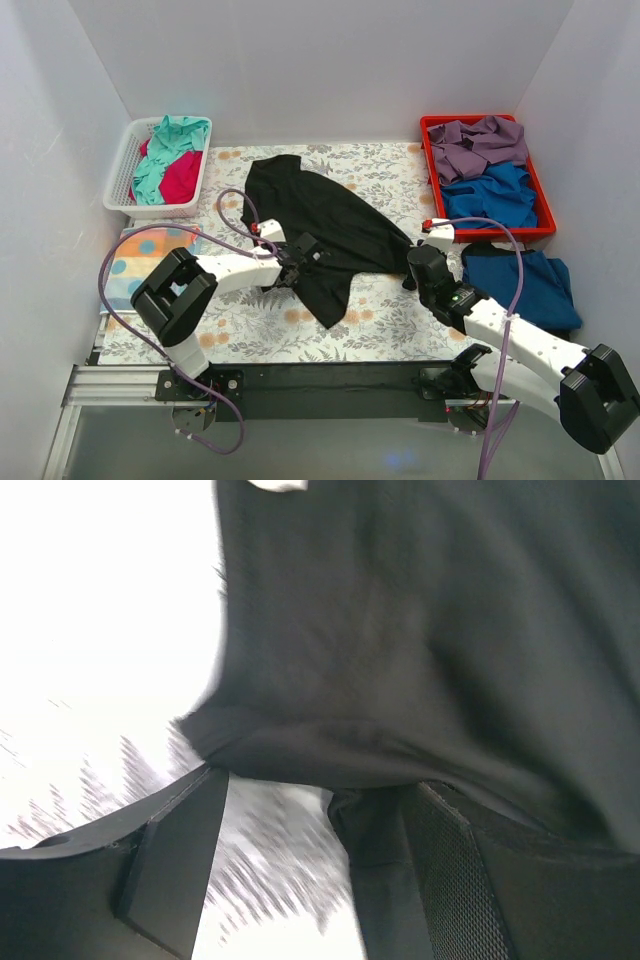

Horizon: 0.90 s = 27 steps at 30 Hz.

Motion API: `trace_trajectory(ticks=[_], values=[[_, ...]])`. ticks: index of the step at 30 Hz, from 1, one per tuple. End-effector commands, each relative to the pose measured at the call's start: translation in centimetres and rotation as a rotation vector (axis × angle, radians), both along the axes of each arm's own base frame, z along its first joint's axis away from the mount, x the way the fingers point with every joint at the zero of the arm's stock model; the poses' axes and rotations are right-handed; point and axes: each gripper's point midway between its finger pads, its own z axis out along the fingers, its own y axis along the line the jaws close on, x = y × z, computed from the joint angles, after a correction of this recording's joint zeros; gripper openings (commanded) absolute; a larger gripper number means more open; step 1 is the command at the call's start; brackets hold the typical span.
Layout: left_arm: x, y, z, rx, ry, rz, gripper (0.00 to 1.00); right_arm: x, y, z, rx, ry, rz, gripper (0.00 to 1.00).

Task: Fold and stack the t-shirts
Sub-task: Flatten out the tshirt

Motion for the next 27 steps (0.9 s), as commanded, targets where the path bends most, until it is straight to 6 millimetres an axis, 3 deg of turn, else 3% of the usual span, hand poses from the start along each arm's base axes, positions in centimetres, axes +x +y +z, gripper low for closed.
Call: trace_trajectory(ticks=[1,9,14,15,18,20,21,27], values=[[0.1,6.0,-1.1,0.084,0.1,0.074,0.67,0.5,-0.2,0.4,0.007,-0.018,-0.029,0.01],[5.3,9.6,0.3,0.072,0.066,0.157,0.67,1.0,0.6,0.1,0.001,0.006,-0.015,0.01],[6.9,10.9,3.0,0.053,0.011,0.175,0.67,1.5,1.2,0.5,-0.001,0.012,0.0,0.01],[7.0,10.7,4.6,0.026,-0.026,0.167,0.67,1.5,1.3,0.5,0.002,0.013,0.004,0.01],[5.9,9.5,6.4,-0.076,-0.042,0.114,0.67,1.6,1.5,0.0,0.004,0.025,0.003,0.01],[4.0,8.6,5.7,-0.146,-0.005,0.073,0.67,1.5,1.6,-0.4,0.004,0.04,0.006,0.01],[3.3,8.2,6.3,-0.182,-0.022,0.057,0.67,1.5,1.7,-0.6,0.007,0.045,0.004,0.01],[-2.9,5.1,3.7,-0.303,0.078,-0.052,0.64,1.5,2.0,-1.8,0.009,0.076,0.003,0.01]])
